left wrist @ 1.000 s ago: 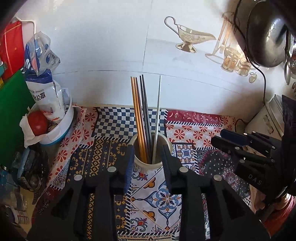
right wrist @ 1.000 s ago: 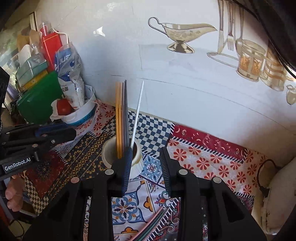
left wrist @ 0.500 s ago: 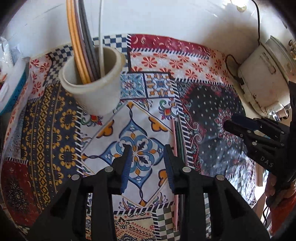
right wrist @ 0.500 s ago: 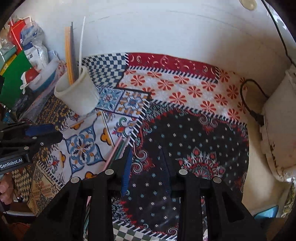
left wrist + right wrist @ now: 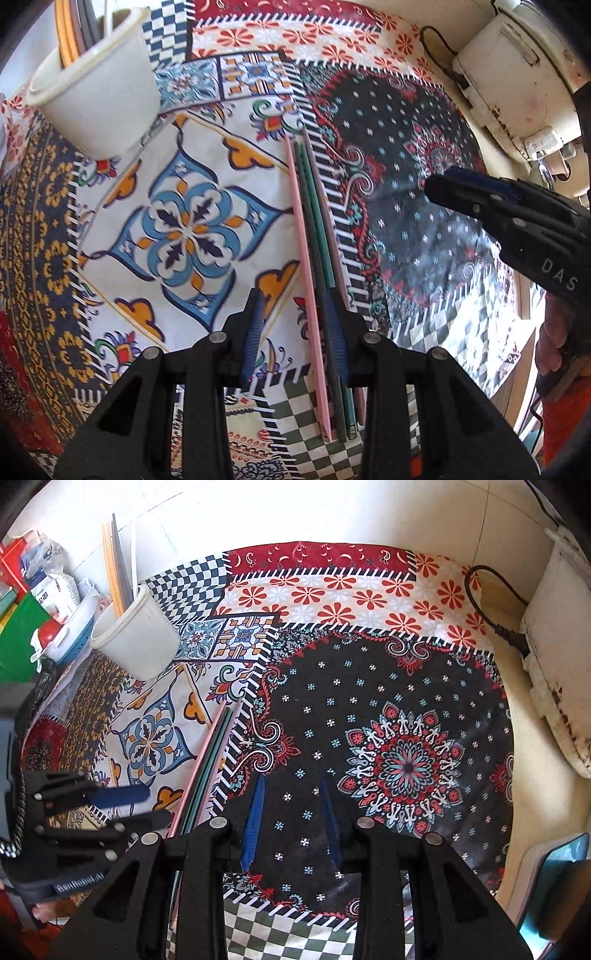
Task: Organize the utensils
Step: 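Move both open tools back down to the remaining chopsticks on the cloth, then close left tool on a pink chopstick while right tool reaches for another chopstick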
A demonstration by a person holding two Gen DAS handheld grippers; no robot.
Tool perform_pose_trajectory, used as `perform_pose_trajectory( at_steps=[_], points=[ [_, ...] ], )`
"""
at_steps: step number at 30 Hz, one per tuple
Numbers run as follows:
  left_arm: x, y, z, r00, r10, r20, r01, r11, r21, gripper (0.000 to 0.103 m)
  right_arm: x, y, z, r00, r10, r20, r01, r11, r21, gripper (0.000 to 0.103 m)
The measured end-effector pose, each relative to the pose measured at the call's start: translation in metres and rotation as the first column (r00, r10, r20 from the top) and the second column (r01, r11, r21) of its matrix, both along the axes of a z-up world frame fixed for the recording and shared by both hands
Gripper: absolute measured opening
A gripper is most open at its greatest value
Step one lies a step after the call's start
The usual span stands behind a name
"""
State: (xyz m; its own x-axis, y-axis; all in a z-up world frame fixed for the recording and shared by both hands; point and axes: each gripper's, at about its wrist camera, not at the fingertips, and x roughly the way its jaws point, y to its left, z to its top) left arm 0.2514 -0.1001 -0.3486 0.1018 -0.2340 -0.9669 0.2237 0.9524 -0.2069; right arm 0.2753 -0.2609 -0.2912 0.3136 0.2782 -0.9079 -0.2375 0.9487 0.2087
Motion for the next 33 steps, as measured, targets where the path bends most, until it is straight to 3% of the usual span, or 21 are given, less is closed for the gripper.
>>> perform_pose_trajectory(
  at_steps=[9, 22, 23, 25, 33],
  points=[
    [-0.004, -0.005, -0.005, 1.0, -0.018, 0.0, 0.018, 0.998, 0.054, 0.024, -0.006, 0.002, -0.005, 1.0, -0.003, -0.013, 0.003, 1.0, -0.001, 0.028],
    [-0.008, -0.002, -0.002, 0.999, -0.031, 0.018, 0.029, 0.996, 0.089, 0.021, -0.006, 0.001, -0.007, 1.0, -0.013, -0.022, 0.013, 1.0, -0.002, 0.028],
    [-0.008, -0.004, -0.002, 0.999, -0.036, 0.021, 0.034, 0.995, 0.089, 0.02, -0.006, 0.001, -0.008, 1.0, -0.014, -0.025, 0.014, 1.0, -0.001, 0.028],
    [-0.008, -0.009, -0.002, 0.998, -0.048, 0.03, 0.045, 0.993, 0.11, 0.005, -0.006, 0.002, -0.008, 1.0, -0.011, -0.026, 0.011, 1.0, -0.001, 0.028],
    [0.0, 0.012, 0.0, 0.999, 0.042, -0.004, -0.042, 0.998, 0.047, 0.004, -0.01, 0.011, -0.01, 0.999, 0.017, -0.037, -0.016, 1.0, 0.013, 0.028]
  ],
)
